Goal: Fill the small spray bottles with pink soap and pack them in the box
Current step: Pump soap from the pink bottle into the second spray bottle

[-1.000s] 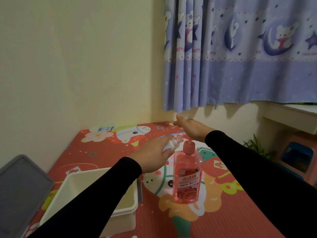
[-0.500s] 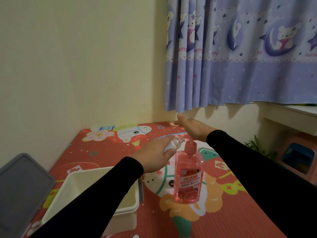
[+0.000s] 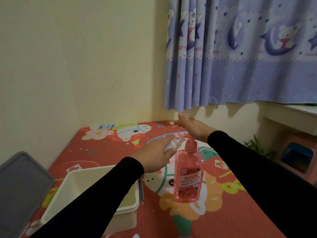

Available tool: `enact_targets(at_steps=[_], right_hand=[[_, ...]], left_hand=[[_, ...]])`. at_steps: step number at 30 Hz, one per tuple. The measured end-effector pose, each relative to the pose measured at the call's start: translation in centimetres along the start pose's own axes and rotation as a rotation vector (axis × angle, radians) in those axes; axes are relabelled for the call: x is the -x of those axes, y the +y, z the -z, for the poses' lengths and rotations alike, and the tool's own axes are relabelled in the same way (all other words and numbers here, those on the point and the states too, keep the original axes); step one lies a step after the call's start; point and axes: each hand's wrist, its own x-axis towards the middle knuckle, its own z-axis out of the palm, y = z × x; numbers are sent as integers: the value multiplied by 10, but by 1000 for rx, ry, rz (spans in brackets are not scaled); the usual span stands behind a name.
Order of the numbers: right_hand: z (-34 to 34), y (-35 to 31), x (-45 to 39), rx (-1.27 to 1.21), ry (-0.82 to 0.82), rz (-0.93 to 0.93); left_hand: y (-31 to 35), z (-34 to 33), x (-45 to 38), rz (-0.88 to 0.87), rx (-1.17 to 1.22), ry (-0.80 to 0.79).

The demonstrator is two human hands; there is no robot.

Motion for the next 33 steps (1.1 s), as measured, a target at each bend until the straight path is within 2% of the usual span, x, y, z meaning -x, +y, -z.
enact_targets(at_steps=[2,6,11,15,20,24,33], right_hand=[[3,-3,0,19,2,-38],[-5,3,-2,-32,7,38],[-10,6,2,3,-12,17],[-6,1,4,57,-19,38],[4,-5,4,81,39,-22],[7,-12,12,131,105,44],[9,-21,23,112,239,56]], left_hand=[[2,3,0,-5,-6,11],[-2,-3,0,8,-9,-26],[-4,-9,1,46,-54,-60],[-4,-6,0,36,7,-35],[2,0,2,5,52,20],[6,2,5,32,81,20],[2,3,13,96,119,28]])
